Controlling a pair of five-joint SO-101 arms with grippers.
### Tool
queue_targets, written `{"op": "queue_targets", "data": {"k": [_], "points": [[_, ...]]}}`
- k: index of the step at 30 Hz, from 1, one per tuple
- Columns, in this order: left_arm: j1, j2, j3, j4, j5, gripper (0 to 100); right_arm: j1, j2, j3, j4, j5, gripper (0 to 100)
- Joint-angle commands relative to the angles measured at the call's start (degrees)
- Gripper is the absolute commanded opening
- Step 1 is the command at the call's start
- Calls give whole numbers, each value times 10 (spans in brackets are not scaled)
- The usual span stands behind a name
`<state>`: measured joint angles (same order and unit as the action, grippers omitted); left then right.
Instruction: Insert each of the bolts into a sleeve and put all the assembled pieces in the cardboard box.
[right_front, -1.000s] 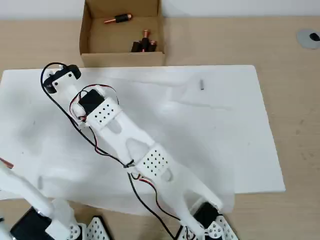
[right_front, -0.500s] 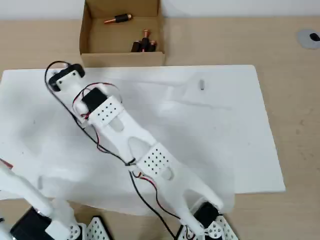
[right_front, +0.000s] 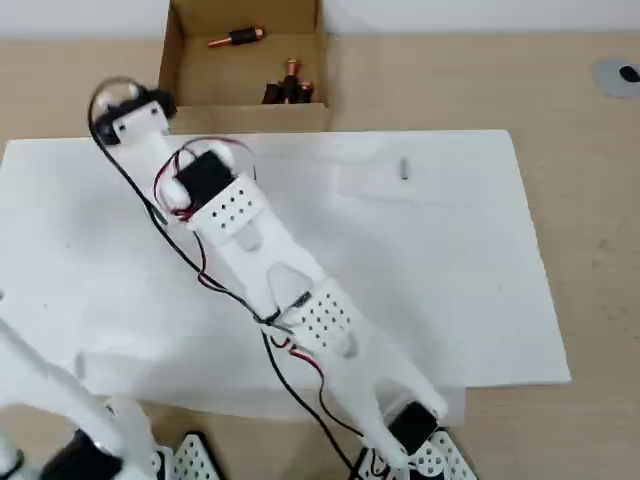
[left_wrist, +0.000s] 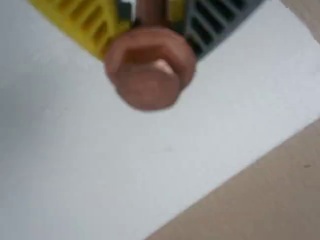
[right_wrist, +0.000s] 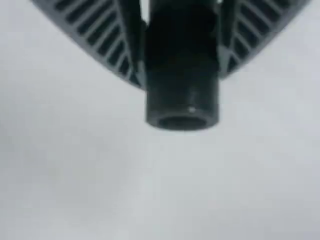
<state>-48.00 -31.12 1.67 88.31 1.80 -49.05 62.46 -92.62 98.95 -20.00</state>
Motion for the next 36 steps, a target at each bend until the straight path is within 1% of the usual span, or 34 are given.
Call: {"op": "queue_targets", "data": {"k": [1,3,5,6,10,14,16,18,24,28,30,32,36], "points": [[92,-84,-47,13,39,9,-2,-154,-28,2,1,10],[116,-126,-61,11,90,8,-2,-222,-28,11,18,10],[117,-165,-84,11,162,7,-3,-298,-27,37,37,10],[120,-182,-98,10,179,7,-3,-339,-27,36,42,10],[122,-211,-136,-20,199,6,-1,-504,-15,36,67,10],[122,-211,-131,-22,207,6,6,-628,81,36,117,10],[132,-208,-122,-19,207,6,21,-693,170,36,123,10],[164,-209,-112,-19,206,6,29,-761,285,36,123,10],[259,-211,-112,-18,206,6,30,-965,705,21,123,10],[305,-210,-113,-19,204,6,31,-1067,933,-71,124,10],[338,-211,-113,-22,174,6,29,-1110,1016,-137,124,10],[386,-212,-125,-23,142,6,11,-1146,1087,-208,124,10],[476,-213,-199,-21,91,5,-36,-1197,1205,-327,122,10]]}}
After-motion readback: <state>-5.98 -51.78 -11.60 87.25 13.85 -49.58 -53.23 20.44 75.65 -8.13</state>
